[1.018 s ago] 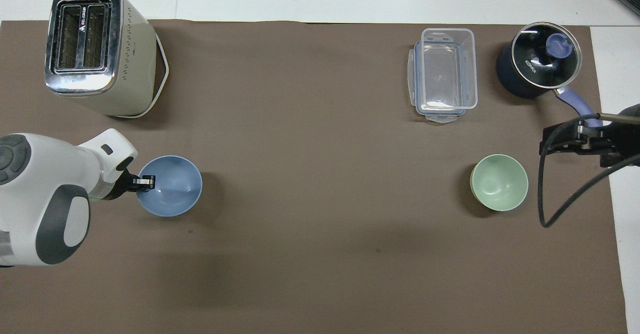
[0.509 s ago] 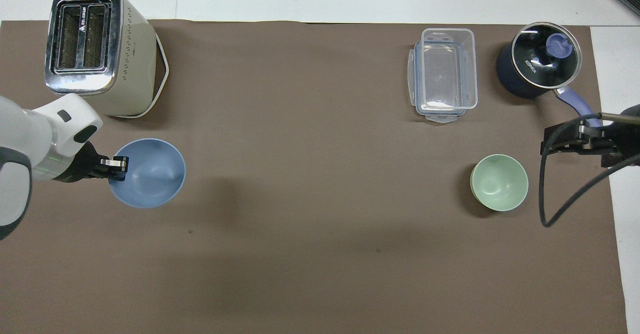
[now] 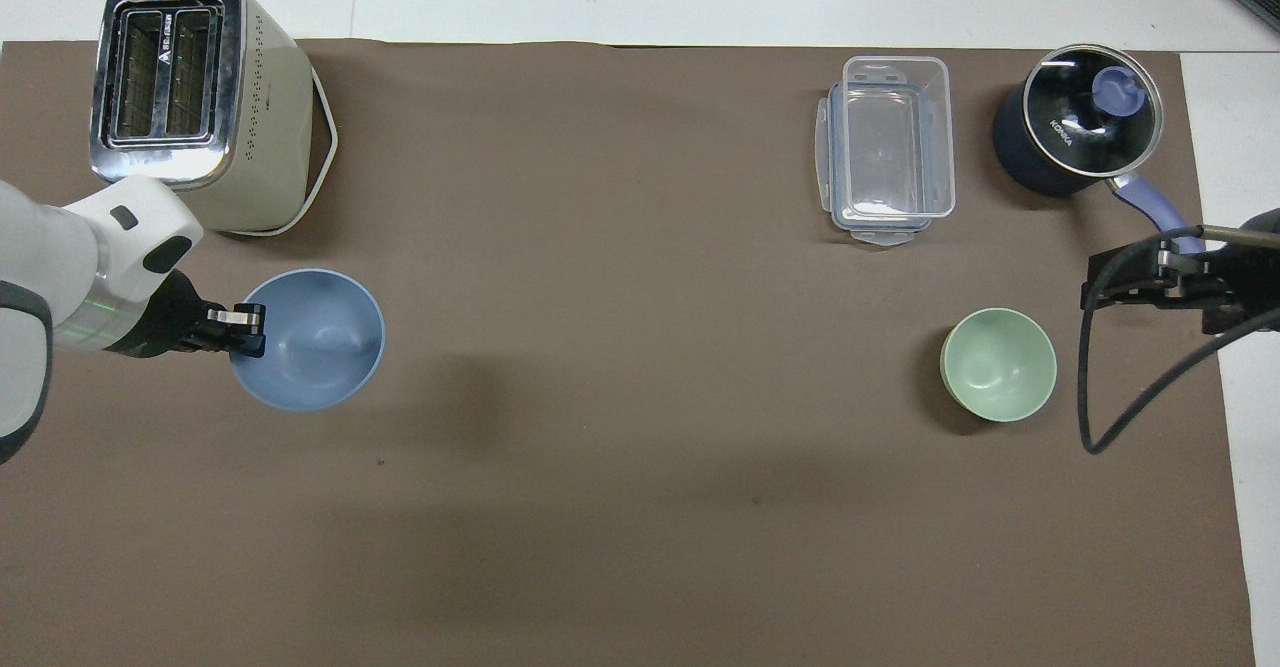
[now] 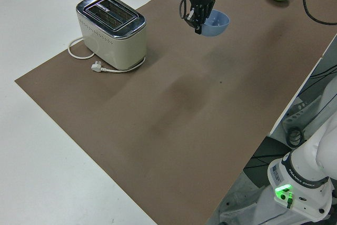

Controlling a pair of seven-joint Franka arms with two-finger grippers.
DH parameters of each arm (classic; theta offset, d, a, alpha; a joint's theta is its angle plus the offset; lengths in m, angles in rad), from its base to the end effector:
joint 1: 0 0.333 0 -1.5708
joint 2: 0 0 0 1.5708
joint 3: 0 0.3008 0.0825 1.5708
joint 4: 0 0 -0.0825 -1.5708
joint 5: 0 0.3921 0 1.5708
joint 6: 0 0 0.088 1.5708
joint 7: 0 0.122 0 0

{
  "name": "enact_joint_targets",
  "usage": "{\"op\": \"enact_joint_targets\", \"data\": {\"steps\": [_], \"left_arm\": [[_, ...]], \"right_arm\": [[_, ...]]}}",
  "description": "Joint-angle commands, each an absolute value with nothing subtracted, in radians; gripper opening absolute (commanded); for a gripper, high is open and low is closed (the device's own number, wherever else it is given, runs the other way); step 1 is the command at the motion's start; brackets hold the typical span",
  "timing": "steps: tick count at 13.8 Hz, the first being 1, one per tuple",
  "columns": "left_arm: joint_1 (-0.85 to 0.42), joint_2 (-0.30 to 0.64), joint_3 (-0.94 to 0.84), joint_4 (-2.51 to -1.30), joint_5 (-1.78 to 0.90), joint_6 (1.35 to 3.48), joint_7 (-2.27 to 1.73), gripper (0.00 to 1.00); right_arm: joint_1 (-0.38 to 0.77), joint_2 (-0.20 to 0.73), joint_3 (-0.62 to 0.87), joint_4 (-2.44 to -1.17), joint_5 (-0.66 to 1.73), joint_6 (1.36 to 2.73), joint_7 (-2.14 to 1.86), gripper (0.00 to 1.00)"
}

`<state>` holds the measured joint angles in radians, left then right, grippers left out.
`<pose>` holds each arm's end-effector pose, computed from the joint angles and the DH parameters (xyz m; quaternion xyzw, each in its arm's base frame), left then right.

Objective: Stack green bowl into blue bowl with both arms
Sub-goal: 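Slide the blue bowl with the left gripper toward the table center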

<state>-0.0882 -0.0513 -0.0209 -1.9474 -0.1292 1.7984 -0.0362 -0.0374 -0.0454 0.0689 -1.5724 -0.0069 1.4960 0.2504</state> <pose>0.5362 -0.0717 0.4613 0.9967 -0.0187 -0.0531 0.0579 0.5408 0.0170 0.6121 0.9939 -0.1095 -0.0147 0.0071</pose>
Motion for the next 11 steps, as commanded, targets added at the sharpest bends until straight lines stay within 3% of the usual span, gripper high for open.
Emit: {"op": "enact_joint_targets", "data": {"steps": [1,11], "left_arm": [[-0.141,-0.055,-0.020,-2.002,-0.156,1.870,-0.066,0.00],[-0.509,-0.005,-0.020,-2.203,-0.169,2.246,-0.412,0.00]], "right_arm": [[-0.048,-0.054,0.064,-1.585,0.014,1.508,0.218,1.00],[-0.048,-0.055,0.064,-1.586,0.014,1.508,0.218,1.00]]}}
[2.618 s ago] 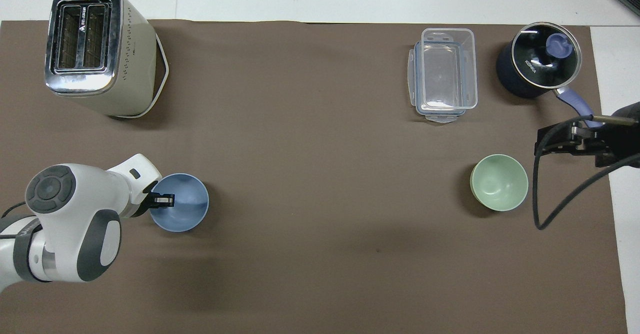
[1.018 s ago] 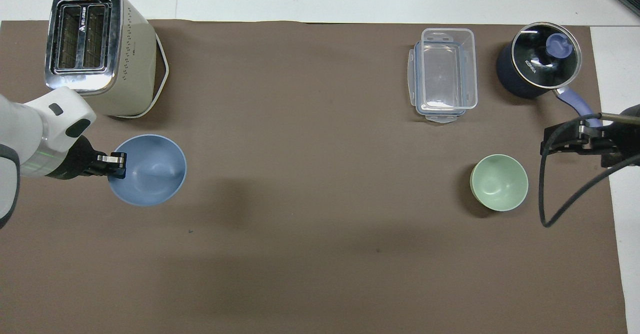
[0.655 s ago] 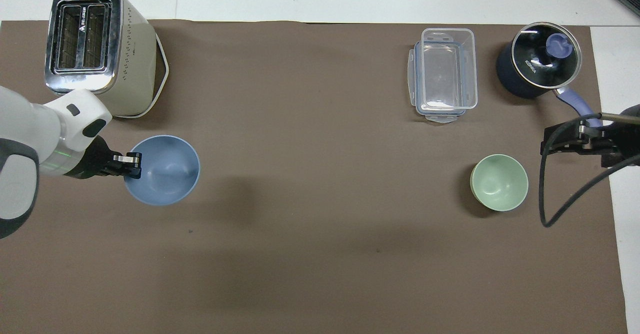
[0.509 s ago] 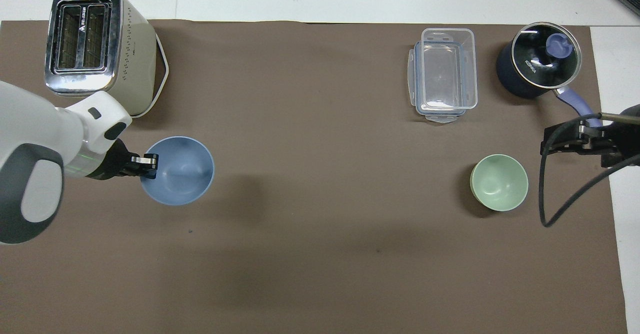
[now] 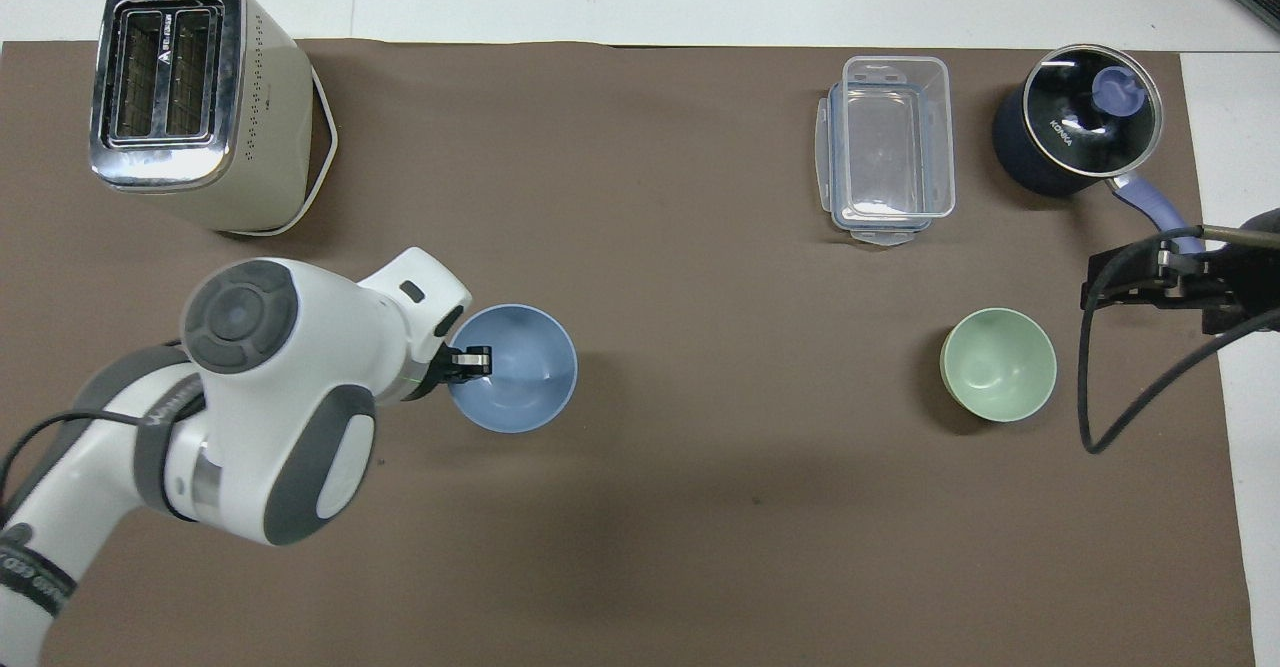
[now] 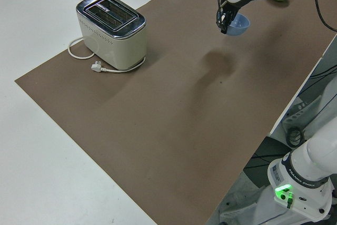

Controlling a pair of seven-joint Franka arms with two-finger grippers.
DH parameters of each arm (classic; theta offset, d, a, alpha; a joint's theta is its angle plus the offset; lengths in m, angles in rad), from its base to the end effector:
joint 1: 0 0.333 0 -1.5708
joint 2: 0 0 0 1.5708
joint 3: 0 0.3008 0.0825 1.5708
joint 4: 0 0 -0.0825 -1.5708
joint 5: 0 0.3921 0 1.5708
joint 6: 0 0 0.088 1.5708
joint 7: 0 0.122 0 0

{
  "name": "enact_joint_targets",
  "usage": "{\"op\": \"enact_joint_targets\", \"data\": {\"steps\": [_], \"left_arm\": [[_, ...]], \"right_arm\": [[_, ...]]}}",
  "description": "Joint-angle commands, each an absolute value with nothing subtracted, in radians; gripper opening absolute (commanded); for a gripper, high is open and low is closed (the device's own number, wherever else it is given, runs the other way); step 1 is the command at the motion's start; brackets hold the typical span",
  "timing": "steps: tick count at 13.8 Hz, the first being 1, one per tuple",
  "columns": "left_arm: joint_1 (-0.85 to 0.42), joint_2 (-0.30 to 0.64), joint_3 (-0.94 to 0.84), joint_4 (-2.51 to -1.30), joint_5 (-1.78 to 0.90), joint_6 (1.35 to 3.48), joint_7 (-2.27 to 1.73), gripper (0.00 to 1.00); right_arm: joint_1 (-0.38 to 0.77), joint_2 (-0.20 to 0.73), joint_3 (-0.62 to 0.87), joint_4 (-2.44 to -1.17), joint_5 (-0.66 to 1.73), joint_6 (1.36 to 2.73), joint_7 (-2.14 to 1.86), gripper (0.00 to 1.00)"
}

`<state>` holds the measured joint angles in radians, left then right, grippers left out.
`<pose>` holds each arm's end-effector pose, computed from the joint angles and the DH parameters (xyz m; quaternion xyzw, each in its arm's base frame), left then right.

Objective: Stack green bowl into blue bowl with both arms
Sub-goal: 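Slide the blue bowl with the left gripper toward the table center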

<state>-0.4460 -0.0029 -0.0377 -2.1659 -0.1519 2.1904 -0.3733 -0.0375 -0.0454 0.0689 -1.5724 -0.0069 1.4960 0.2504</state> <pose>0.4788 -0.2597 0.3645 0.9979 -0.0119 -0.0135 0.0624 0.5408 0.0169 0.6121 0.9938 -0.1095 -0.0147 0.0071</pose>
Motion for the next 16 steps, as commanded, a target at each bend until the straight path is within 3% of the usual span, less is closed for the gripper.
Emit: {"op": "enact_joint_targets", "data": {"steps": [1,10,11,12,13,16], "left_arm": [[-0.541,0.003,-0.020,-2.215,-0.169,2.262,-0.425,0.00],[-0.741,0.077,-0.021,-2.293,-0.169,2.437,-0.538,0.00],[-0.761,0.107,-0.020,-2.293,-0.169,2.463,-0.548,0.06],[-0.759,0.124,-0.020,-2.293,-0.169,2.473,-0.534,0.59],[-0.750,0.127,-0.020,-2.283,-0.169,2.462,-0.541,1.00],[-0.663,0.112,-0.014,-2.232,-0.167,2.392,-0.532,1.00]], "right_arm": [[-0.049,-0.057,0.064,-1.588,0.014,1.508,0.218,1.00],[-0.058,-0.060,0.064,-1.595,0.014,1.508,0.218,1.00],[-0.058,-0.060,0.064,-1.595,0.014,1.508,0.218,1.00],[-0.058,-0.061,0.064,-1.595,0.014,1.508,0.218,1.00],[-0.058,-0.061,0.064,-1.595,0.014,1.508,0.218,1.00],[-0.058,-0.060,0.064,-1.595,0.014,1.508,0.219,1.00]]}}
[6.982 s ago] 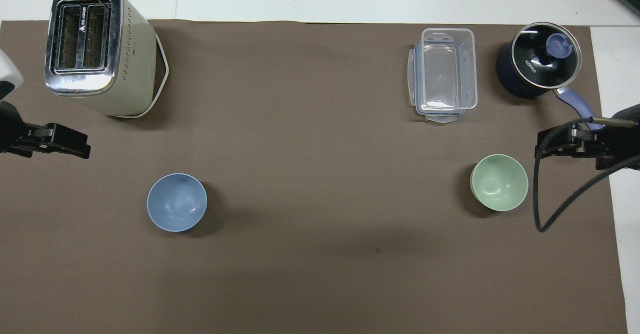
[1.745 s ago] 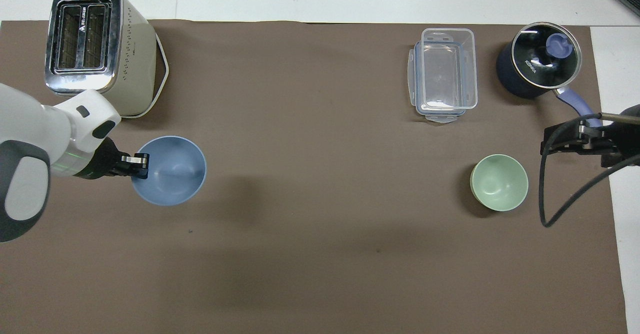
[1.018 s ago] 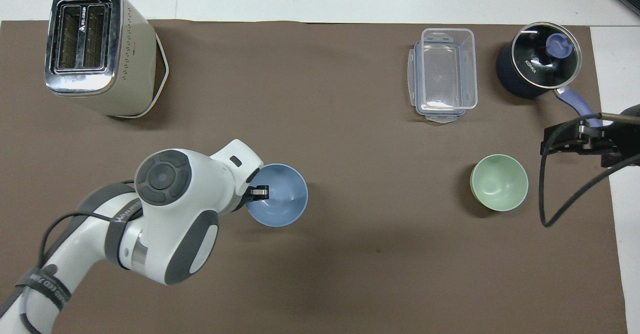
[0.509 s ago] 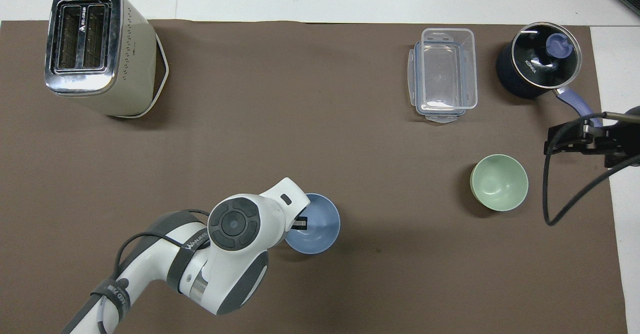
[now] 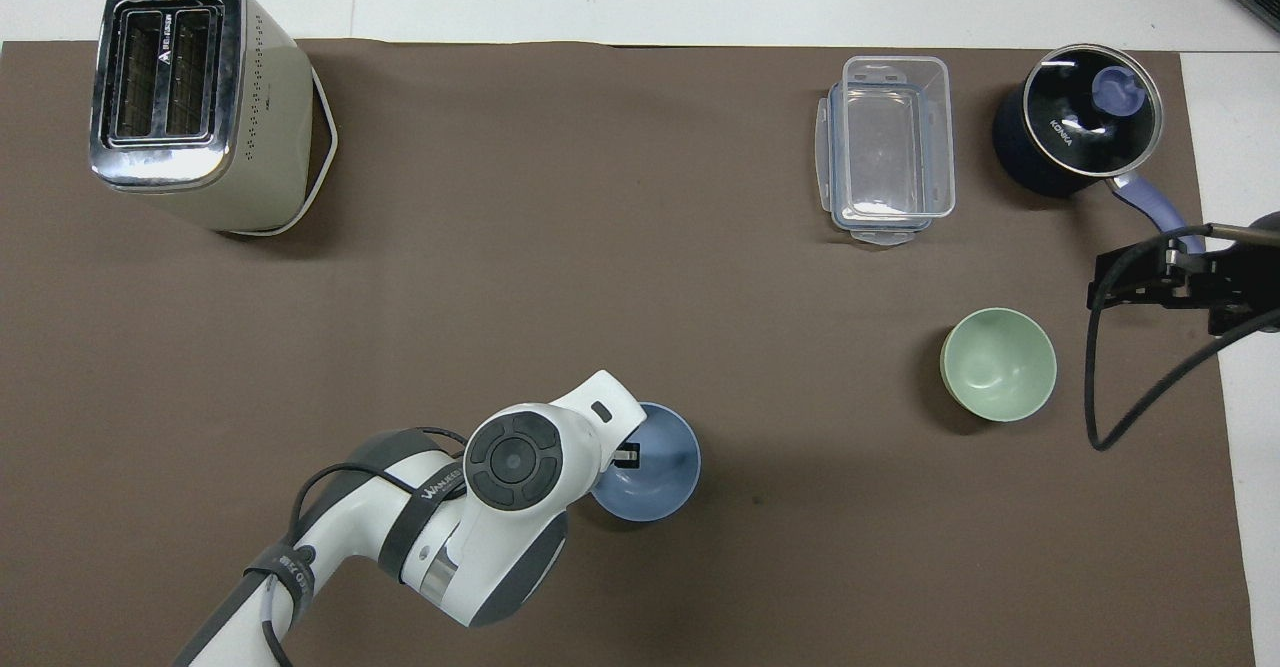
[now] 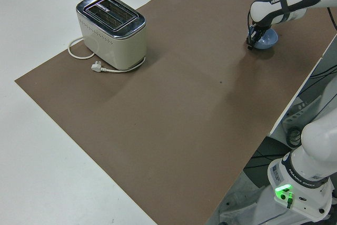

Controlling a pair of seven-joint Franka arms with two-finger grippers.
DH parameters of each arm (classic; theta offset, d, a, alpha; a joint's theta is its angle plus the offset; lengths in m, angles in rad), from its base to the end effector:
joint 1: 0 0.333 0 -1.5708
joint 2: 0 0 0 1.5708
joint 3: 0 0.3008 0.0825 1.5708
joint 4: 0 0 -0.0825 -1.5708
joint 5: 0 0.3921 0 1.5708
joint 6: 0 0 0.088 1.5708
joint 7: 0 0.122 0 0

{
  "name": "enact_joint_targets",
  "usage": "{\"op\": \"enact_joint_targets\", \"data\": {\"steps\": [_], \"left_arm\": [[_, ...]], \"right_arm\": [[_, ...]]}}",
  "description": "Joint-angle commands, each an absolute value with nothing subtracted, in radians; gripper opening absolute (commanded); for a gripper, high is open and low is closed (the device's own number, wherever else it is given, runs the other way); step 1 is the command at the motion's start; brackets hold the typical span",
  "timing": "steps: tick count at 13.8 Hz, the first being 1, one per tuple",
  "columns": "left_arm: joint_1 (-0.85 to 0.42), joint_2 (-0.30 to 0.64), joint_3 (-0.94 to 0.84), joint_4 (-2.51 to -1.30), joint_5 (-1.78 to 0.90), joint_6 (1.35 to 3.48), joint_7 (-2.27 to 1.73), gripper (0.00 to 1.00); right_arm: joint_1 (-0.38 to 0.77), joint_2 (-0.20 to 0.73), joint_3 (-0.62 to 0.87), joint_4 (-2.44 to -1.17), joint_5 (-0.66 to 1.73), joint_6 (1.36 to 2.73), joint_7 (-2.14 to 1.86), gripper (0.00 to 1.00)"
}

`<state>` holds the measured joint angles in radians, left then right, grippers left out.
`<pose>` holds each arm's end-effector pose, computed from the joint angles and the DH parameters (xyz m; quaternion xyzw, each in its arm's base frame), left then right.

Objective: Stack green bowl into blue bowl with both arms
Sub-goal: 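Release the blue bowl with the left gripper while the right gripper reaches out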

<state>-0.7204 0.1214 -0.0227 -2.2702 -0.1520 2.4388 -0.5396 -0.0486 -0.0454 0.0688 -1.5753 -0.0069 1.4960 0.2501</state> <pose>0.3962 -0.3665 0.2733 0.9974 -0.0447 -0.0122 0.0555 0.5409 0.0109 0.6107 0.9932 -0.1149 -0.0162 0.0072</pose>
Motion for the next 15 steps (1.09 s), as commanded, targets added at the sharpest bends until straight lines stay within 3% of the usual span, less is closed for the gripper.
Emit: {"op": "enact_joint_targets", "data": {"steps": [1,4,10,15], "left_arm": [[-0.632,0.112,-0.014,-2.188,-0.166,2.329,-0.529,1.00],[-0.552,0.107,-0.014,-2.097,-0.155,2.218,-0.529,1.00],[-0.358,0.084,-0.012,-2.040,-0.132,2.178,-0.358,1.00],[-0.141,0.037,-0.012,-2.014,-0.130,2.096,-0.057,1.00]], "right_arm": [[-0.058,-0.060,0.064,-1.595,0.014,1.511,0.222,1.00],[-0.058,-0.060,0.066,-1.595,0.014,1.511,0.230,1.00],[-0.083,-0.067,0.064,-1.667,0.015,1.545,0.154,1.00],[-0.158,-0.106,0.064,-1.952,0.040,1.797,0.014,1.00]]}}
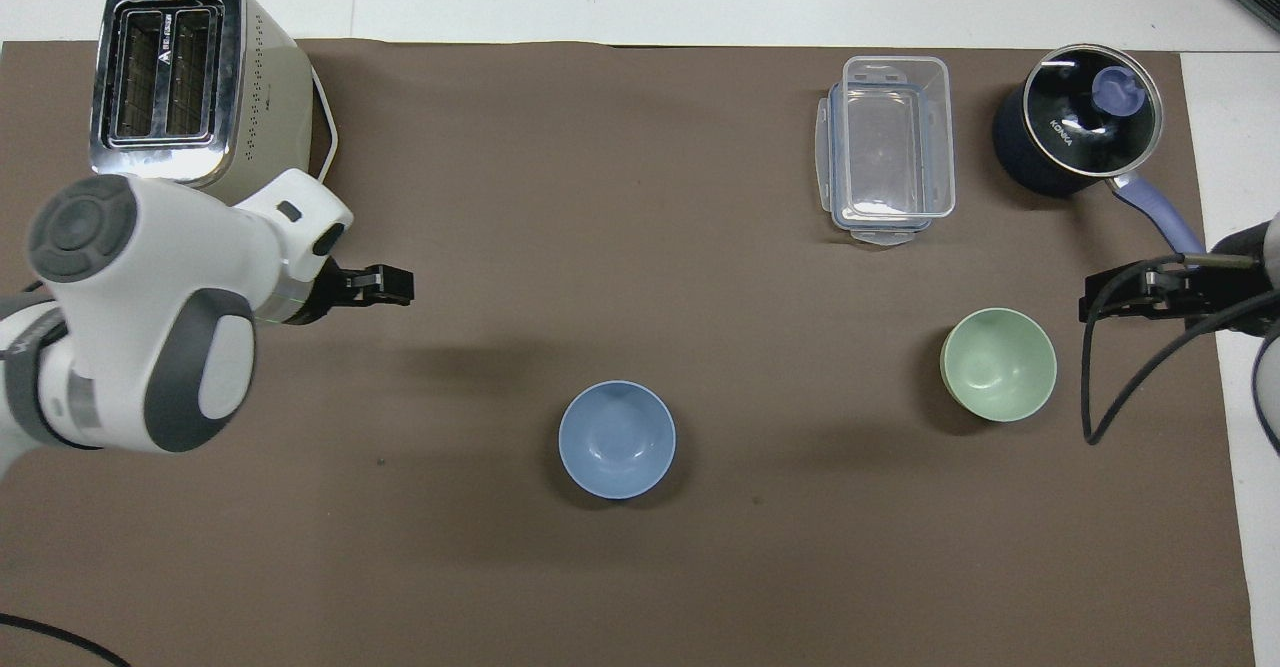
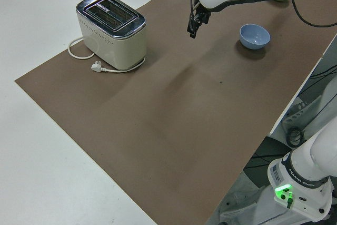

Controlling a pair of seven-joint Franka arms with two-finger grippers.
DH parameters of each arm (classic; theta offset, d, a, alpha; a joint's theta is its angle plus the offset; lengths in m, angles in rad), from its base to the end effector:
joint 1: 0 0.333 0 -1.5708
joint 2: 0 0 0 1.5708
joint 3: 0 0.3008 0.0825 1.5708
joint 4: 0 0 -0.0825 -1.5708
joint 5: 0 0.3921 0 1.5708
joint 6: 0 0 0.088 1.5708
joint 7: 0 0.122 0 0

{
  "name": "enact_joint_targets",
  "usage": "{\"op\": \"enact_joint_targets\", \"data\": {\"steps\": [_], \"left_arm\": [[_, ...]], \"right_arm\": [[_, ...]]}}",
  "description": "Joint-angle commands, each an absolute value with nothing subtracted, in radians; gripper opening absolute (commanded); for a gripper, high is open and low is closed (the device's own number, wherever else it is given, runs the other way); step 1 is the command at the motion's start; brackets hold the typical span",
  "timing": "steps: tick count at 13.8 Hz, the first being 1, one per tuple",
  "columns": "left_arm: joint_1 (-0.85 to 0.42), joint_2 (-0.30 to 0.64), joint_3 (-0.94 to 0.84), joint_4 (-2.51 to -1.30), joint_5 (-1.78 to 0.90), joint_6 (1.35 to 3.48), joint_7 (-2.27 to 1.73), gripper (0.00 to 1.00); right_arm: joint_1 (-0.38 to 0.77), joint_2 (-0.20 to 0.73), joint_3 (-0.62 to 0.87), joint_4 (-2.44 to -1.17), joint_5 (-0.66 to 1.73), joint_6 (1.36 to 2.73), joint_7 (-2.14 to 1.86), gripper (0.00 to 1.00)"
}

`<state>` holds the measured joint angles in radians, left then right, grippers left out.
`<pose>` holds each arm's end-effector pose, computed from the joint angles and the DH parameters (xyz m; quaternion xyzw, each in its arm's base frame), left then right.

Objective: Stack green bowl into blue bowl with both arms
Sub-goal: 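Release the blue bowl with the left gripper while the right gripper reaches out, then grasp the rim of the green bowl with the right gripper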

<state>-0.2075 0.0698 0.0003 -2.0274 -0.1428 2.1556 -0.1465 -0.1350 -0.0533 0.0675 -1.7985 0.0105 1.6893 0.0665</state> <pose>0.5650 -0.1265 0.3855 0.9977 0.0074 0.0180 0.0648 0.5468 -0.0352 0.5242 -0.9973 0.0678 0.0280 0.0034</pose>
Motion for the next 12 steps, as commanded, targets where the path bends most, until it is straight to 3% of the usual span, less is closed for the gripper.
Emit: {"op": "enact_joint_targets", "data": {"steps": [1,6,12], "left_arm": [[-0.106,0.029,-0.012,-2.000,-0.130,2.070,-0.016,1.00],[-0.029,0.029,-0.014,-1.823,-0.028,1.876,0.031,1.00],[-0.029,0.044,-0.014,-1.597,0.009,1.632,0.023,1.00]], "right_arm": [[-0.170,-0.104,0.064,-2.001,0.043,1.854,-0.023,1.00],[-0.212,-0.064,0.064,-2.235,0.044,2.155,-0.124,1.00],[-0.268,0.060,0.064,-2.267,0.054,2.290,-0.198,1.00]]}}
